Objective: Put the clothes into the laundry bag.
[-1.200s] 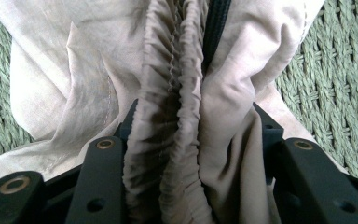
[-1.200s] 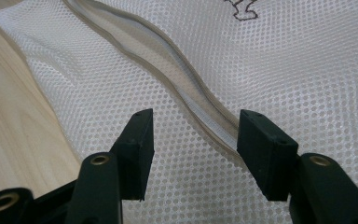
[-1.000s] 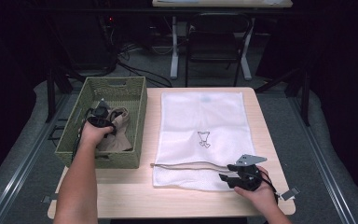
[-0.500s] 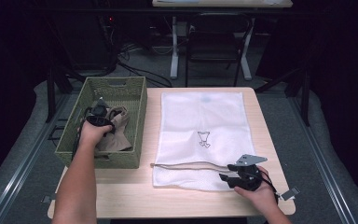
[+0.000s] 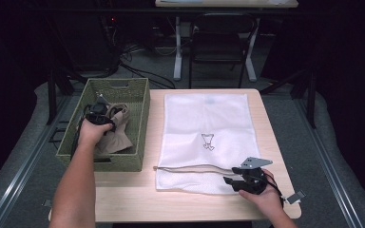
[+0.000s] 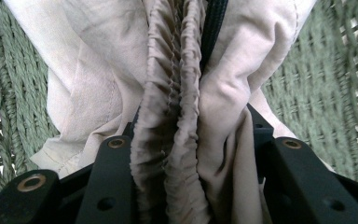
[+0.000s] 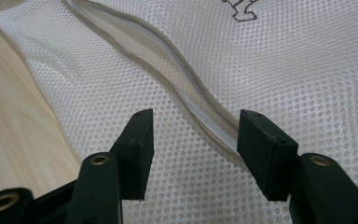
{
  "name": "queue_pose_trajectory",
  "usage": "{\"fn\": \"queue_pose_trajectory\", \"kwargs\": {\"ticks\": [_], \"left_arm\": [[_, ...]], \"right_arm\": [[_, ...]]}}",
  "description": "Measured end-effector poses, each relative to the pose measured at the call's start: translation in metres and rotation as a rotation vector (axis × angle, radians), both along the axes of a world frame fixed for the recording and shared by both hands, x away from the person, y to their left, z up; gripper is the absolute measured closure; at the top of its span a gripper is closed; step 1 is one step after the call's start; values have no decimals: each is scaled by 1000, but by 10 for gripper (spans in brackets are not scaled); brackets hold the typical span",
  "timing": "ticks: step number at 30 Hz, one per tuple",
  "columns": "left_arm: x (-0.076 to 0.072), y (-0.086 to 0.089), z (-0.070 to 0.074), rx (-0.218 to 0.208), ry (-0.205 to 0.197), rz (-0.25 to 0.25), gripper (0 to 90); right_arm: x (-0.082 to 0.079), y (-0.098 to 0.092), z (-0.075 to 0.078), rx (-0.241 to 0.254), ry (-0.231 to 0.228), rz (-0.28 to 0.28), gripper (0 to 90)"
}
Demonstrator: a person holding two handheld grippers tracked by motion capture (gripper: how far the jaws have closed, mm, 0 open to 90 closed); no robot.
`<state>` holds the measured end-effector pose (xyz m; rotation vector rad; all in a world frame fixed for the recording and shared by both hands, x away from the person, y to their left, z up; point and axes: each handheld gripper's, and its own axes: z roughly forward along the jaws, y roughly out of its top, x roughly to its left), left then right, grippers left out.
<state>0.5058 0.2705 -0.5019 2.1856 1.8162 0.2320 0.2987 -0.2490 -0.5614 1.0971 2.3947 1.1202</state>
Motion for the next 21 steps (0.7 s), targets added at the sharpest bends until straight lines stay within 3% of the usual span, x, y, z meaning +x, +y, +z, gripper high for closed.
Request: {"fn": "queue_pose_trajectory", "kwargs": {"ticks": [3,10,13,16,21], "left_arm": [[0,-1,3,22,3,-8,595],[-1,-2,15,18,-12,-19,595],[-2,-2,20,-5,-23,-14,596],[-2,-3,23,15,-15,-23,595],[-4,-5,33,10,-30,-31,596]], "right_arm": [[0,0,0,0,0,0,461],[0,0,0,-1,0,1,461],[0,0,0,-2,-1,3,461],[0,0,0,-2,-1,2,460],[0,0,0,-1,-1,2,461]]}}
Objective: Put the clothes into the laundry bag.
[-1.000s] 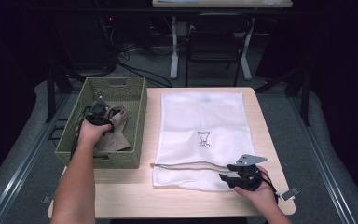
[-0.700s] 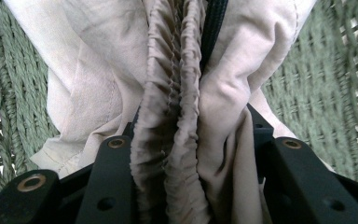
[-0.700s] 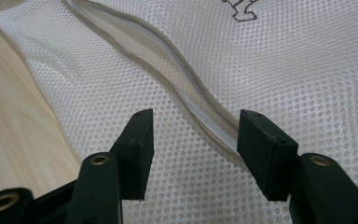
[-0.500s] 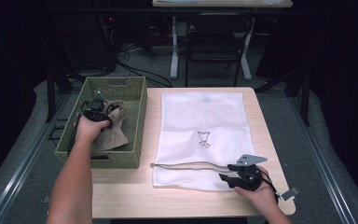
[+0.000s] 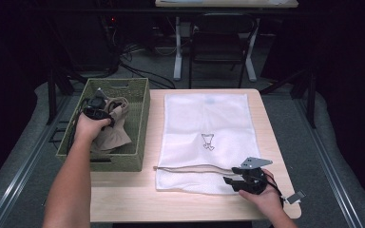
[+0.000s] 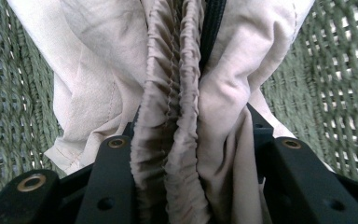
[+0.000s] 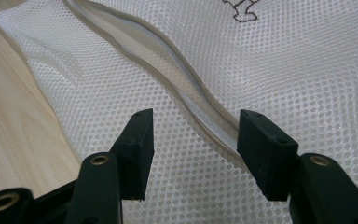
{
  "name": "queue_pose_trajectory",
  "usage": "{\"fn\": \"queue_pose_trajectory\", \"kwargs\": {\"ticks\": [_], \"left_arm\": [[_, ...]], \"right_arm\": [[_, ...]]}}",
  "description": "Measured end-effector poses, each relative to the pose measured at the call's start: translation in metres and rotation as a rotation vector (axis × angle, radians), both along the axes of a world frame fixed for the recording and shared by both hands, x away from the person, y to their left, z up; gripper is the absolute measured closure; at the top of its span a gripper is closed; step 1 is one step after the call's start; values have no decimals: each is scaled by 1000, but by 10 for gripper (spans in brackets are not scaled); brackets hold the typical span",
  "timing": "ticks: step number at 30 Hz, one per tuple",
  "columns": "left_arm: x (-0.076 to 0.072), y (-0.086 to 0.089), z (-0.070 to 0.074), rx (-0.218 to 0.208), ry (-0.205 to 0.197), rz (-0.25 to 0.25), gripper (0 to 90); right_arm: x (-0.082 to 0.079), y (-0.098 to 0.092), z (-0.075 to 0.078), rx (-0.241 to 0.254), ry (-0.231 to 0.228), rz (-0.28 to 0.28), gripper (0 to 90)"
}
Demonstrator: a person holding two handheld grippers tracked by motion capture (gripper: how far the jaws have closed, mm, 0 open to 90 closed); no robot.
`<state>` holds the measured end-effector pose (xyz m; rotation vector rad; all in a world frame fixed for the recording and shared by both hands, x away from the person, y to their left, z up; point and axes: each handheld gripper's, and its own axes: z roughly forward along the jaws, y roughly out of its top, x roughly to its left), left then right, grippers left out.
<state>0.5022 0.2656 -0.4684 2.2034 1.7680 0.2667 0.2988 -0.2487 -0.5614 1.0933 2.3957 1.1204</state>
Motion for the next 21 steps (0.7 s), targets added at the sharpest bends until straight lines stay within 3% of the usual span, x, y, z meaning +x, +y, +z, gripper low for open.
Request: {"fn": "queue_pose_trajectory", "kwargs": {"ticks": [12,21], "left_arm": [[-2,-7,21,3,-25,-18,595],[-5,-2,26,-34,-27,-1,595]], "right_arm": [[0,0,0,-1,-3,3,460],[0,0,0,0,-3,3,461]]}}
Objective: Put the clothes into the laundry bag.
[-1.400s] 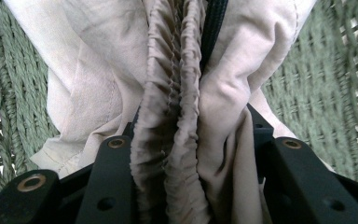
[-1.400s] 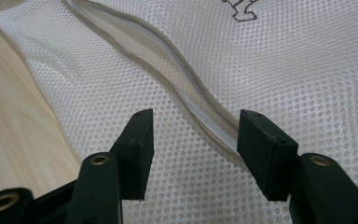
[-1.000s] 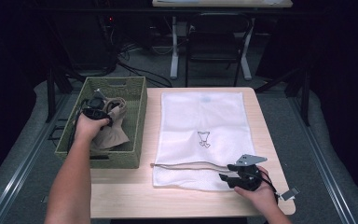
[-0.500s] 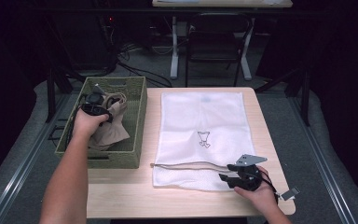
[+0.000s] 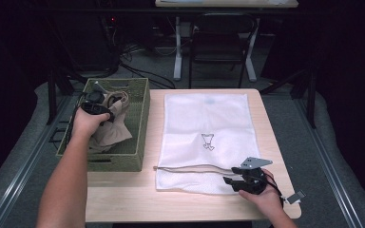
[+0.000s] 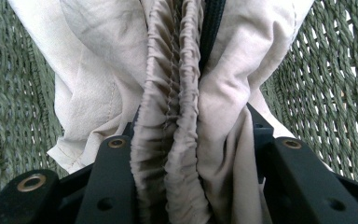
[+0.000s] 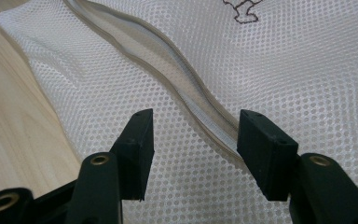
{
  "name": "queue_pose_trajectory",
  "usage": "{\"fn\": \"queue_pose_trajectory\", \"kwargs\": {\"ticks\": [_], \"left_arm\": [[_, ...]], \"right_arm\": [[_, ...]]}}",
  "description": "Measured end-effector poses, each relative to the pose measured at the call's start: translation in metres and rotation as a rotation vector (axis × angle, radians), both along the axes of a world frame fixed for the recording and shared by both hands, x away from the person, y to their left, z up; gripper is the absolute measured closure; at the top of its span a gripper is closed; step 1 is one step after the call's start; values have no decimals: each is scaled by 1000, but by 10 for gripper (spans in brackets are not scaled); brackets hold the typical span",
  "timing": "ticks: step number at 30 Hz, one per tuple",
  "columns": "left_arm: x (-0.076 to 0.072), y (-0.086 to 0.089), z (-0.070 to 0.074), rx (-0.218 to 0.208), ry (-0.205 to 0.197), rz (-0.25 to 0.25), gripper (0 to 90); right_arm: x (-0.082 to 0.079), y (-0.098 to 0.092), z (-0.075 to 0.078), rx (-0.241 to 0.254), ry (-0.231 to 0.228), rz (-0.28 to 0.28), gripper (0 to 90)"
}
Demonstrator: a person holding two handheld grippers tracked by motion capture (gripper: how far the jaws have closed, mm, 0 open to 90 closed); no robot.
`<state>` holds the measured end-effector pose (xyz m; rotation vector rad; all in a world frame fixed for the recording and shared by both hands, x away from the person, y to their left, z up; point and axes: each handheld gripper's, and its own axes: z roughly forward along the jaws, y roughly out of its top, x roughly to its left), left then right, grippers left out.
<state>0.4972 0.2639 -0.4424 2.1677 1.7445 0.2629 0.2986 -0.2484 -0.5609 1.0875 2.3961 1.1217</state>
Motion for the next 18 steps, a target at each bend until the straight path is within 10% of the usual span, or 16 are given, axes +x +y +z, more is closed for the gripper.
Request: {"fn": "queue_pose_trajectory", "kwargs": {"ticks": [18], "left_arm": [[-6,-4,28,3,-28,-28,594]], "right_arm": [[0,0,0,-4,0,3,461]]}}
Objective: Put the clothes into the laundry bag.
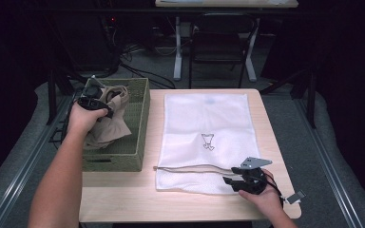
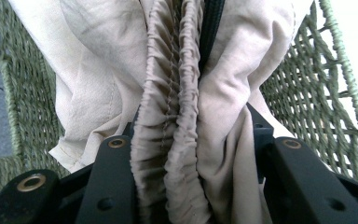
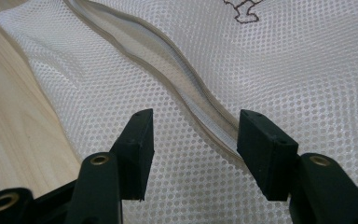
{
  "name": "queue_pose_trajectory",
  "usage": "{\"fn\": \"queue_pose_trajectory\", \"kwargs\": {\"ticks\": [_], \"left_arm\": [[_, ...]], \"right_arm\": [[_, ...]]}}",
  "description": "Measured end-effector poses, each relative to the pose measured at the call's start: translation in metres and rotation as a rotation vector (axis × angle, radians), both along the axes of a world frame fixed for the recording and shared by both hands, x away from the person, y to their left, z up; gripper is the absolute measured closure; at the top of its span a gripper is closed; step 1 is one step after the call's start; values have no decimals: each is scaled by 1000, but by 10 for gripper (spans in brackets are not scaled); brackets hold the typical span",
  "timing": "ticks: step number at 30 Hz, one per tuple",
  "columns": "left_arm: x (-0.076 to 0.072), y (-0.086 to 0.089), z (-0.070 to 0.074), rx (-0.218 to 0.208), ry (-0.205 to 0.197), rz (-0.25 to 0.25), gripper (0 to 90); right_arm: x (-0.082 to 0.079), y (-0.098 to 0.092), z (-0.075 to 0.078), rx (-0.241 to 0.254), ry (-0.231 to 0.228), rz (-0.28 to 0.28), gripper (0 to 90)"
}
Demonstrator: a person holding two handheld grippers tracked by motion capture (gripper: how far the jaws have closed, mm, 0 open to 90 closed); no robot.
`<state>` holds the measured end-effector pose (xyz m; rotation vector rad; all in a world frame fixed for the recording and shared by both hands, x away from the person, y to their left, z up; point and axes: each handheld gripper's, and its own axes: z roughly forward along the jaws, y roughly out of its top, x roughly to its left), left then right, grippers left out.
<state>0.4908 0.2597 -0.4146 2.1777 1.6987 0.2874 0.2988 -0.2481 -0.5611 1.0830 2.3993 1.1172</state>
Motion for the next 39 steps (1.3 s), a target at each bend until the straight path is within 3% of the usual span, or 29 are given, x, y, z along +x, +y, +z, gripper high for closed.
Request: {"fn": "queue_pose_trajectory", "kwargs": {"ticks": [17,24,39], "left_arm": [[-4,-23,34,6,-37,-73,595],[-7,-32,43,8,-46,-96,595],[-16,-59,55,16,-65,-196,595]], "right_arm": [[0,0,0,2,2,1,460],[0,0,0,0,0,3,461],[0,0,0,2,-3,4,461]]}}
